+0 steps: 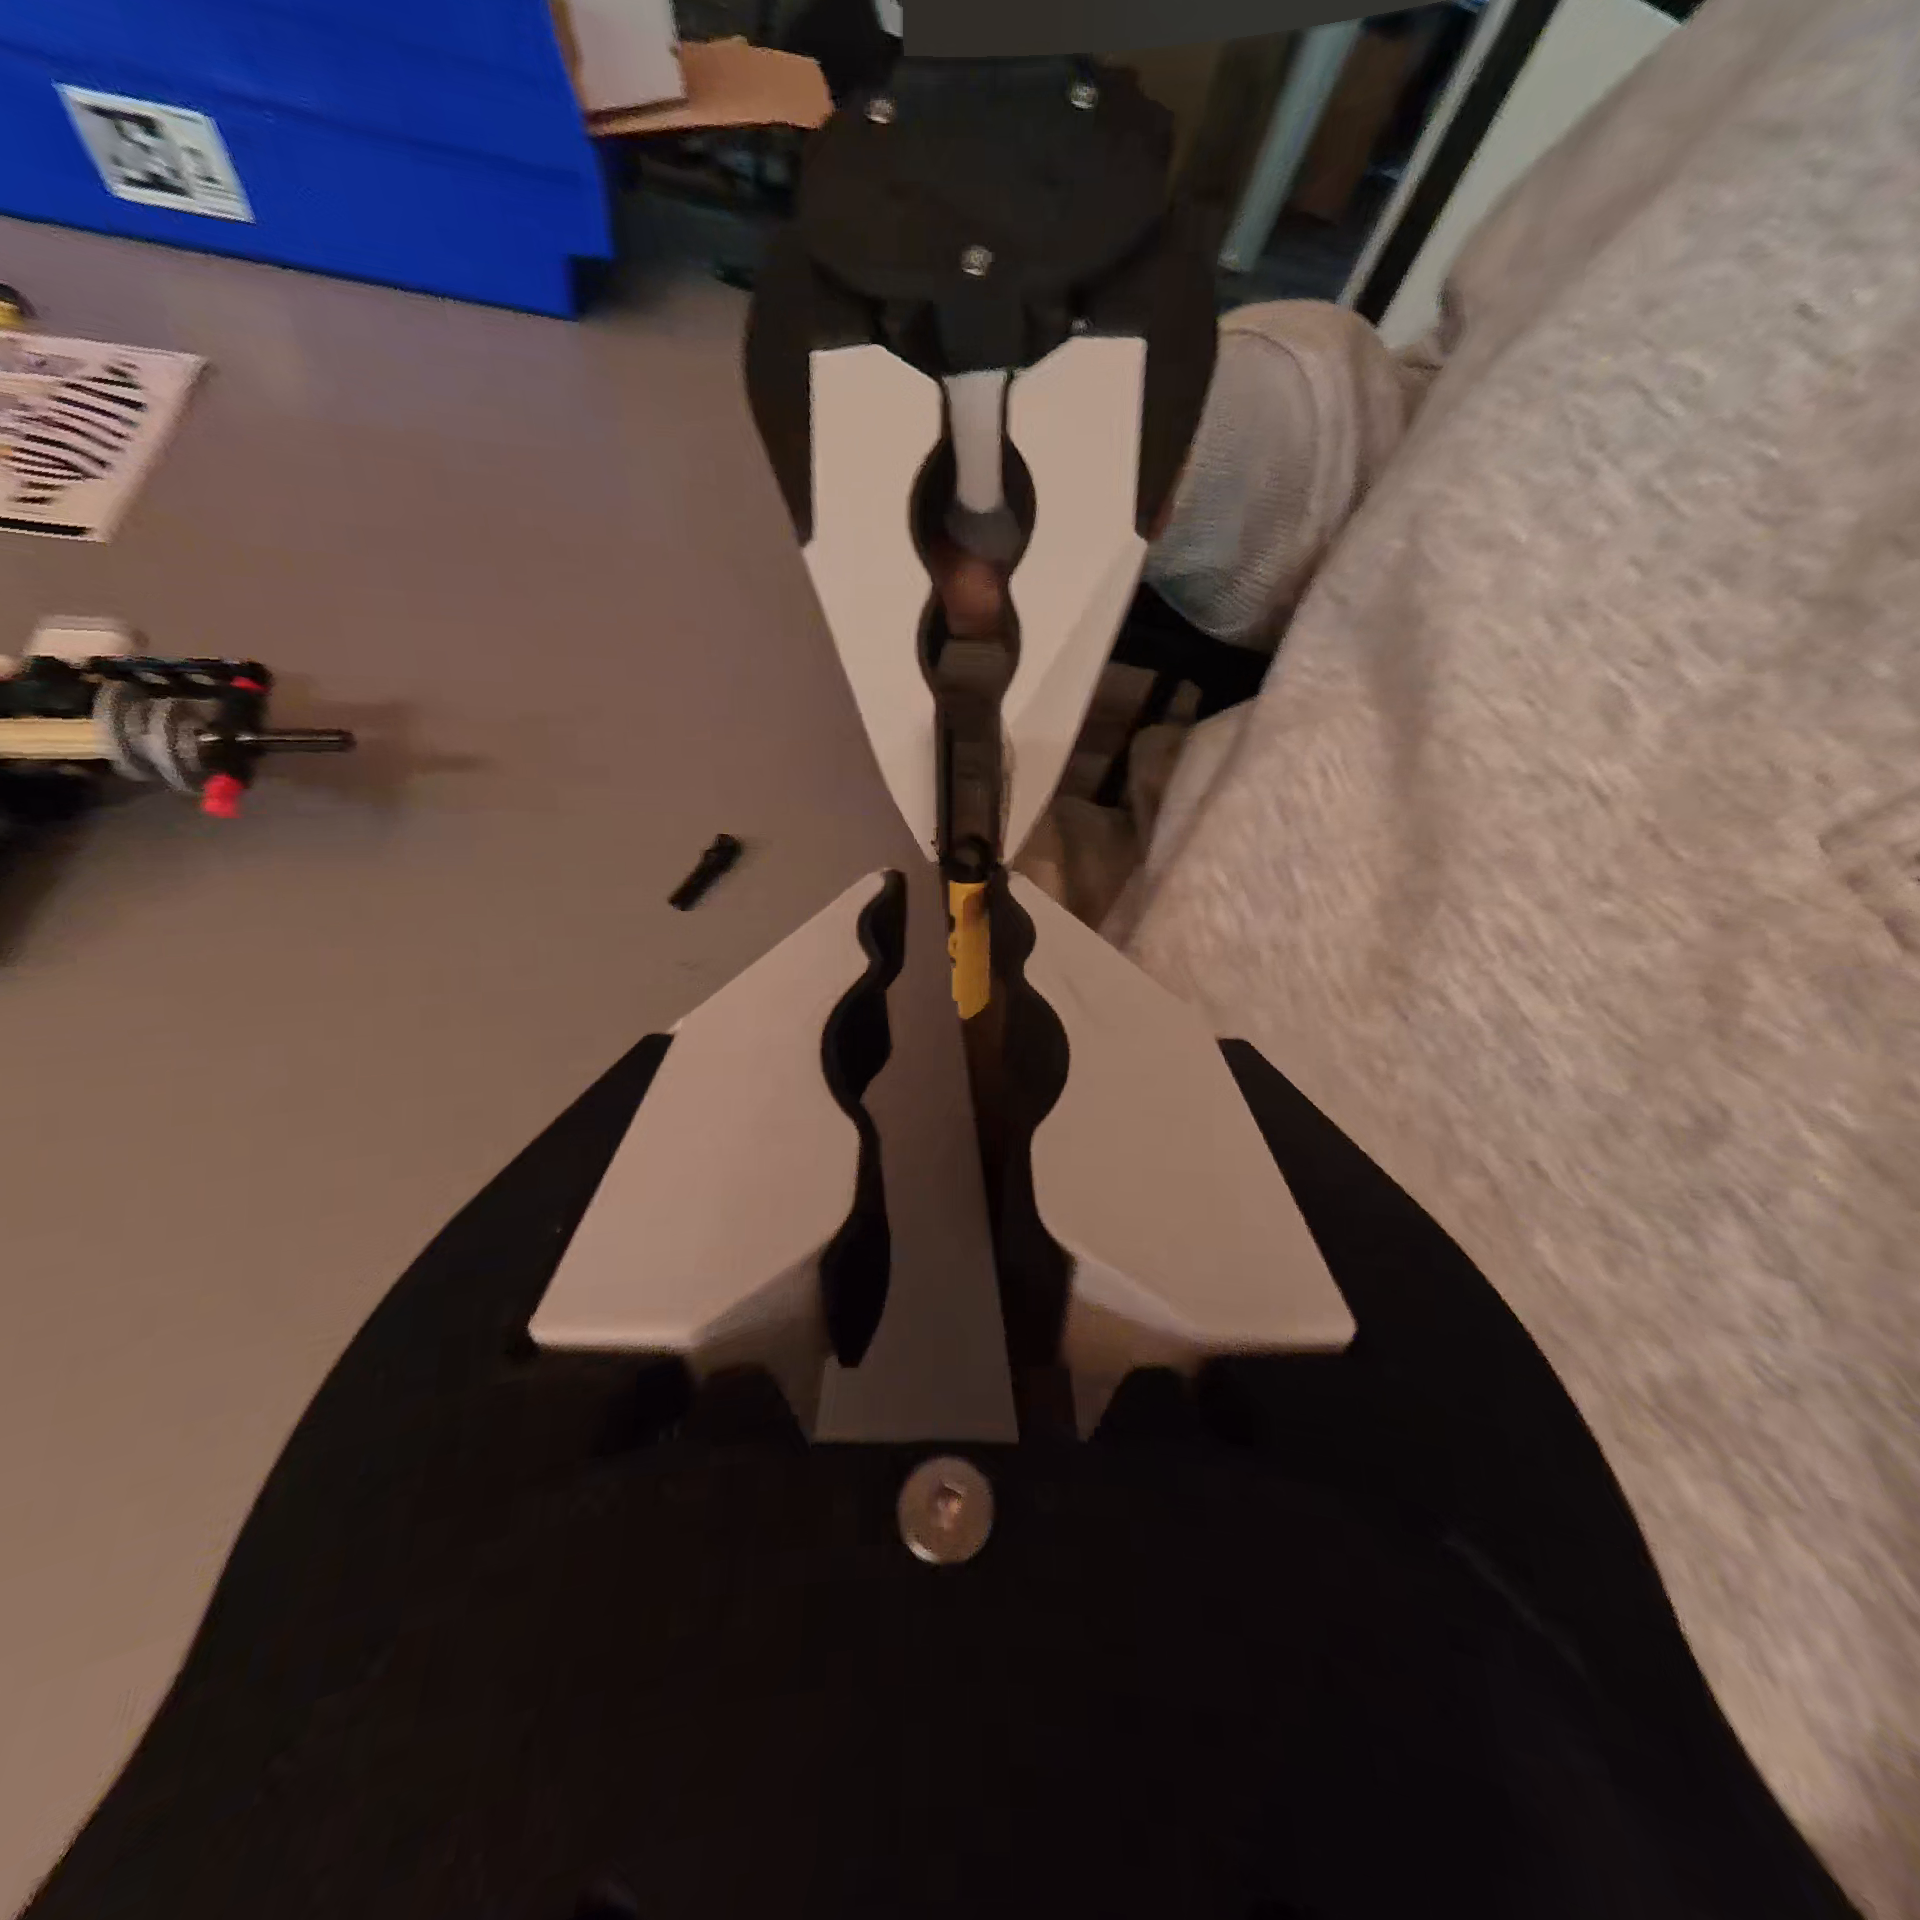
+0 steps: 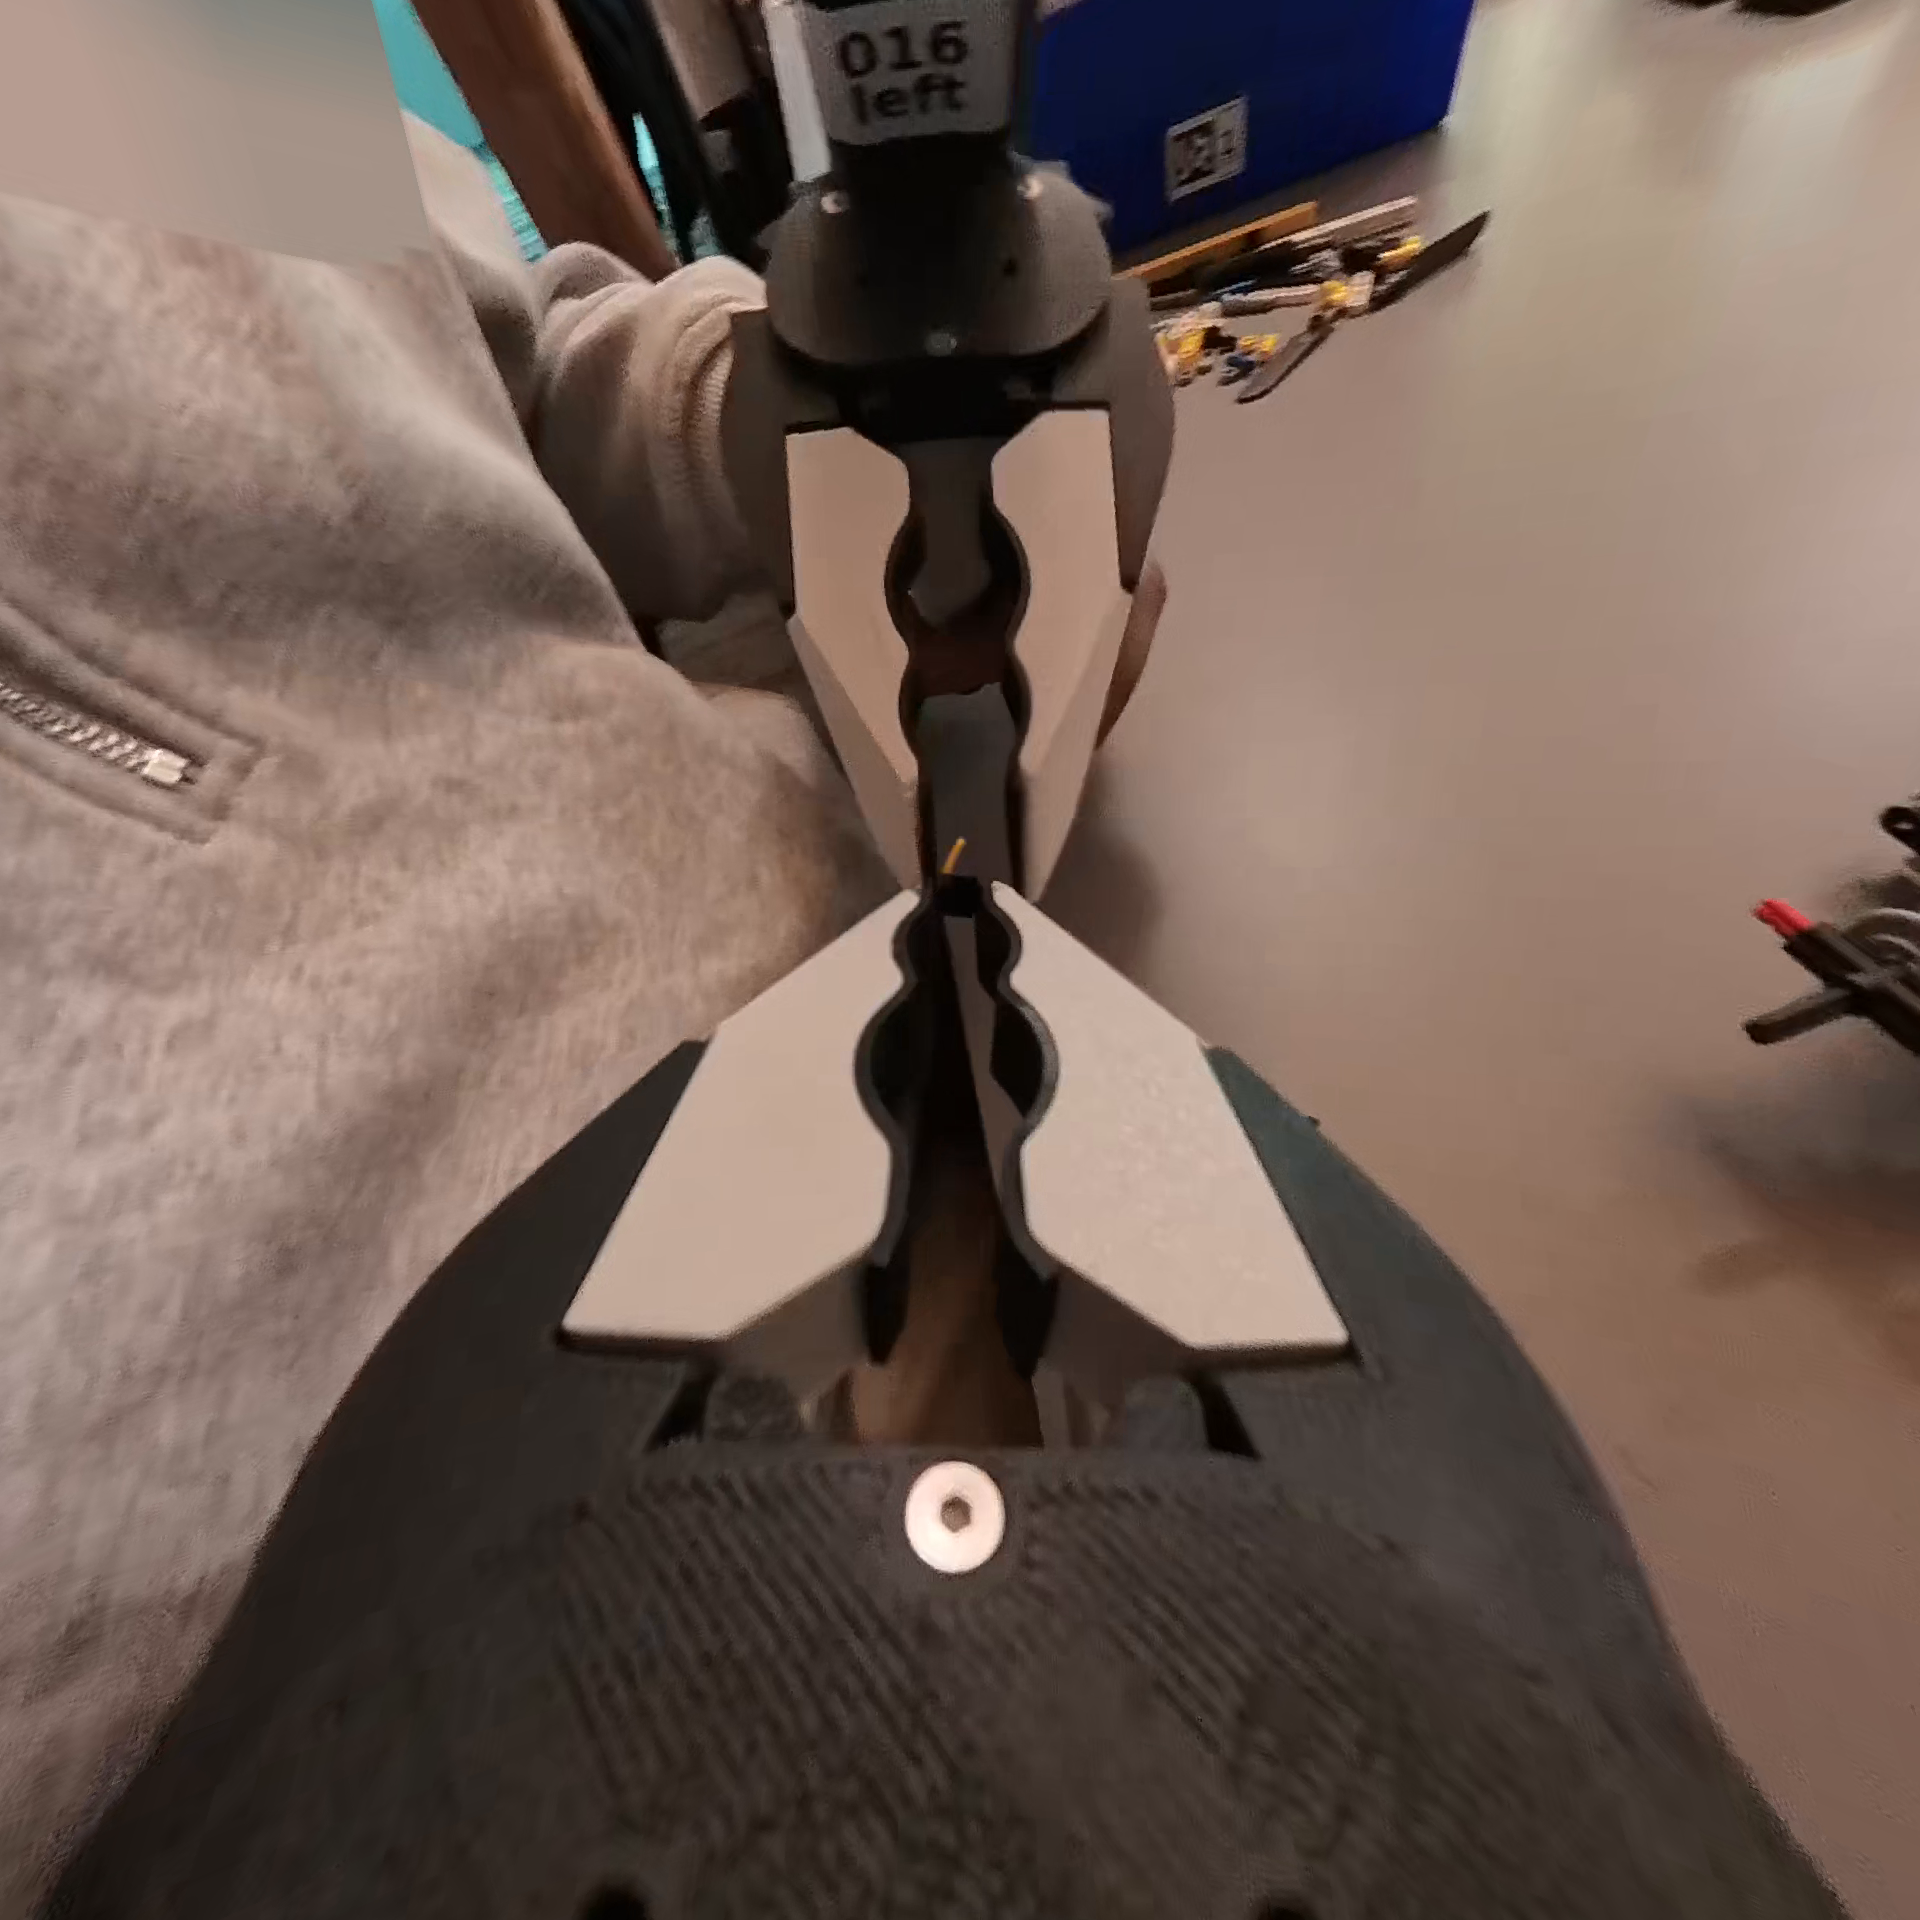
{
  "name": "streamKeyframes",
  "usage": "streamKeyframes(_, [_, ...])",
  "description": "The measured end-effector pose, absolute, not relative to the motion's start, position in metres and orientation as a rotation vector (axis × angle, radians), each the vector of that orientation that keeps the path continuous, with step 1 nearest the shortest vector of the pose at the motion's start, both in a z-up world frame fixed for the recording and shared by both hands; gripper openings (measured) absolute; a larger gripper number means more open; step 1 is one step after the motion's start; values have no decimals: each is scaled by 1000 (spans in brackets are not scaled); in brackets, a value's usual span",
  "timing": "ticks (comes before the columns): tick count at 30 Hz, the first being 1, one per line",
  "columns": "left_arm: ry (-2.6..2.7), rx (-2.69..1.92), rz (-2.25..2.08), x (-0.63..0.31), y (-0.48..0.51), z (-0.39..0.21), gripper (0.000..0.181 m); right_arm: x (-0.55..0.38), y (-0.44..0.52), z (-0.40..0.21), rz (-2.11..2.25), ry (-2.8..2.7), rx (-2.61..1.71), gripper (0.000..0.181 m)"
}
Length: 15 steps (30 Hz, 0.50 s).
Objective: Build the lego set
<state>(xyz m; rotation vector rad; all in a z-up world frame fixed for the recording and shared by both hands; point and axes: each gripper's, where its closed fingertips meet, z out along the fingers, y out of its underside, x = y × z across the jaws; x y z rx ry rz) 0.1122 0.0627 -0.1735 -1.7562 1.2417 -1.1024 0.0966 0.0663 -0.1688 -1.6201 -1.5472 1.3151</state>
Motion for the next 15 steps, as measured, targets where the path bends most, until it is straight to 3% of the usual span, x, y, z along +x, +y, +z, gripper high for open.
streamKeyframes(8, [1238, -1736, -1170, 114, 60, -174, 5, 96, 66, -166, 1343, -1579, -1567, 7])
streamKeyframes(15, [794, -1629, -1376, 101, 90, -132, 5, 95, 87, -158, 1338, -1334, -1592, 26])
